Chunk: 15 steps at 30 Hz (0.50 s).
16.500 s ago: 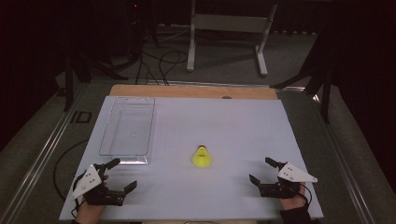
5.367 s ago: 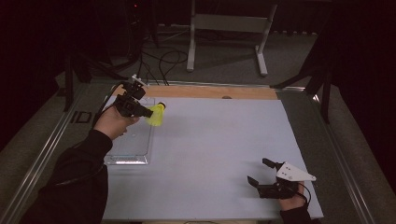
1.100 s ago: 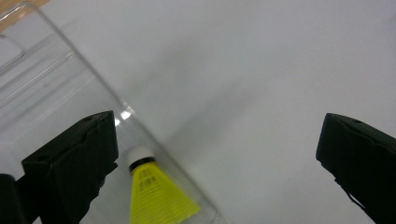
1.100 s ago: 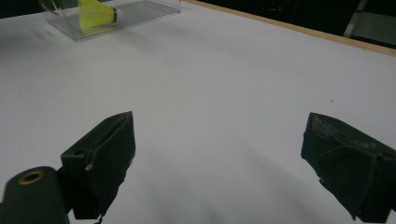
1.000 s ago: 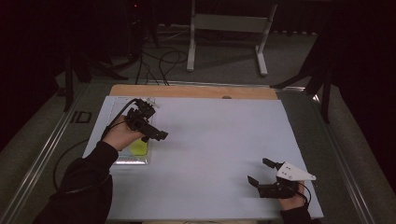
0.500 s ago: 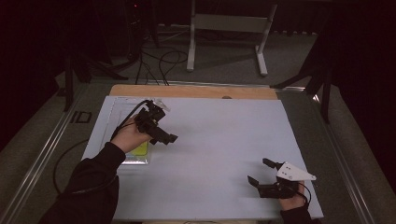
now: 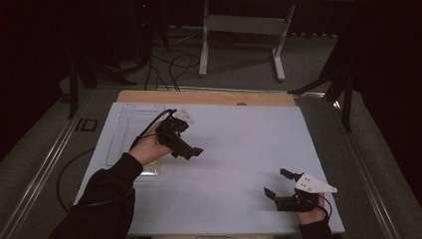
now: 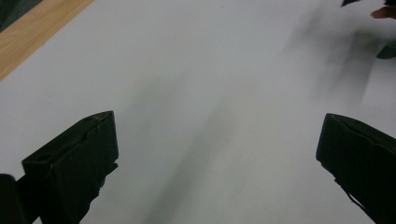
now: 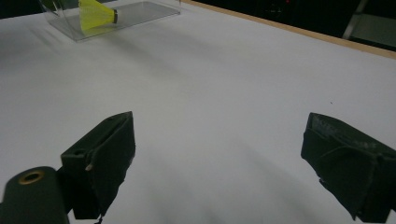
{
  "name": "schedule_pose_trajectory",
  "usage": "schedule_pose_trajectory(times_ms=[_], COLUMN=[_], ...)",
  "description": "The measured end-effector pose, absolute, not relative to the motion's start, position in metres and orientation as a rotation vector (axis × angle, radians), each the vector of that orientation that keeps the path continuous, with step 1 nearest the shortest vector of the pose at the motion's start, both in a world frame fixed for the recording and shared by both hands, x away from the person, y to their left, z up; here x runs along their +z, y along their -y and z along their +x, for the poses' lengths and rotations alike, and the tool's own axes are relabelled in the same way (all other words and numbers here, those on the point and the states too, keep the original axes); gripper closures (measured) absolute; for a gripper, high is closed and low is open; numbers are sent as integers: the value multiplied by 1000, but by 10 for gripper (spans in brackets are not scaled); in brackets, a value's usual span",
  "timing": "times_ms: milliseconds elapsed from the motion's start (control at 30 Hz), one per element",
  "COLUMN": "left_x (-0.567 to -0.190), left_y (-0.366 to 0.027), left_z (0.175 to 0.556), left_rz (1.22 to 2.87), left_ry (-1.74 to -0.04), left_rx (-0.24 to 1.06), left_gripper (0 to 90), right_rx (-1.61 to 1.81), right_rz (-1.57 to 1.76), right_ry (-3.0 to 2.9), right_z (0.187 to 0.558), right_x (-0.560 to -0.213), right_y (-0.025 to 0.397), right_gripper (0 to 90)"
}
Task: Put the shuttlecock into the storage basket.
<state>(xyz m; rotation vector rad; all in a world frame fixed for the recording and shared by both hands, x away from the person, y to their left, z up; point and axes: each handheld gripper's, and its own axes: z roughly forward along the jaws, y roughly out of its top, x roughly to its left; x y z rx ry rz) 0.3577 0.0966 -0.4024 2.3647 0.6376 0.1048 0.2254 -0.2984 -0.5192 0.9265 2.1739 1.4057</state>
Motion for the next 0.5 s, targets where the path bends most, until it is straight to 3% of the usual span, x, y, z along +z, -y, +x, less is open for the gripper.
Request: schedule_pose_trajectory(times_ms=[233,500], left_x=[-409,-418], left_y=[-86,-77], left_z=[348,342], left_rz=[2375,2380], left_ry=[-478,-450], left_rx=[188,152], left_gripper=[0,0], right_rx=[1406,1408], right_rz=[926,929], right_ry=[-2173,-2173], right_z=[225,225], right_x=[-519,-518], right_y=[299,299], right_gripper=[100,100])
